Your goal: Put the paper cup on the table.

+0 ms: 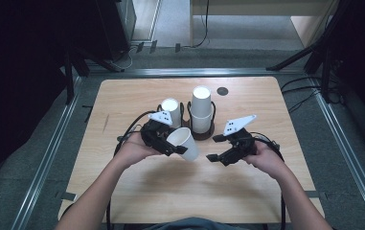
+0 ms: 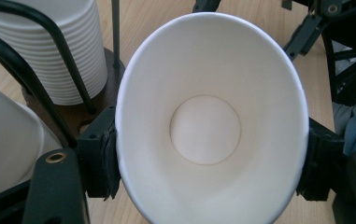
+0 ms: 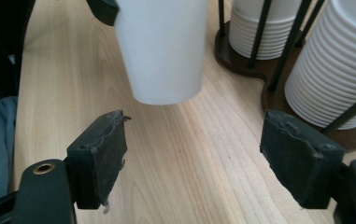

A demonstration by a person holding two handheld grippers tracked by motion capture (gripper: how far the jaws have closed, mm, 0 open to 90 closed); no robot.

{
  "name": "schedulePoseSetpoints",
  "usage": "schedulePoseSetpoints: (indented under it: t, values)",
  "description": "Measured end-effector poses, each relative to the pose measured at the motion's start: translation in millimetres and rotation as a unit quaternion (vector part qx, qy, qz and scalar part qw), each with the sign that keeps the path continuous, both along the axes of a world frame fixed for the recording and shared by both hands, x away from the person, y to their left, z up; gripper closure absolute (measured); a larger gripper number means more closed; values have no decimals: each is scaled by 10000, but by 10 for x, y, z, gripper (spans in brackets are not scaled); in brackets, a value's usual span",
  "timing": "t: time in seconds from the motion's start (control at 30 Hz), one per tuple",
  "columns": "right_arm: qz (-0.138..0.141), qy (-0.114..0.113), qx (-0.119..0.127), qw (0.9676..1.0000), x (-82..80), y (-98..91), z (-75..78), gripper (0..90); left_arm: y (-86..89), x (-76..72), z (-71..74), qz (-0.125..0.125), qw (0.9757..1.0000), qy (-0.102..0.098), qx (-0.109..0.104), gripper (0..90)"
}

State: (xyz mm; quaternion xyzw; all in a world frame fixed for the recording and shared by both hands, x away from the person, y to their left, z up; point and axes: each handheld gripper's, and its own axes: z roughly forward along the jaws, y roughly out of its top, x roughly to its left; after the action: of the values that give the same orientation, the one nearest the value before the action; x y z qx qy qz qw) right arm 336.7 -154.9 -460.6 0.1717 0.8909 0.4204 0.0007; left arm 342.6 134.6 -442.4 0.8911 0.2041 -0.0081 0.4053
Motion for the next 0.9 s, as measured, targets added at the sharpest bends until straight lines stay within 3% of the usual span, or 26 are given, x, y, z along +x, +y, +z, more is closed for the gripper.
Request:
schedulePoseSetpoints:
  t: [0.47, 0.57, 0.9]
  values:
    - [-166, -113, -6, 9998, 28, -121, 7, 230, 135, 9, -21, 119, 9998, -5, 175, 253]
    - [-181, -254, -62, 9995, 35, -157, 10, 230, 174, 3, -26, 174, 9997, 2, 190, 252]
    - [-310, -215, 34, 9993, 115, -213, 37, 230, 317, -21, -22, 371, 9991, 5, 211, 252]
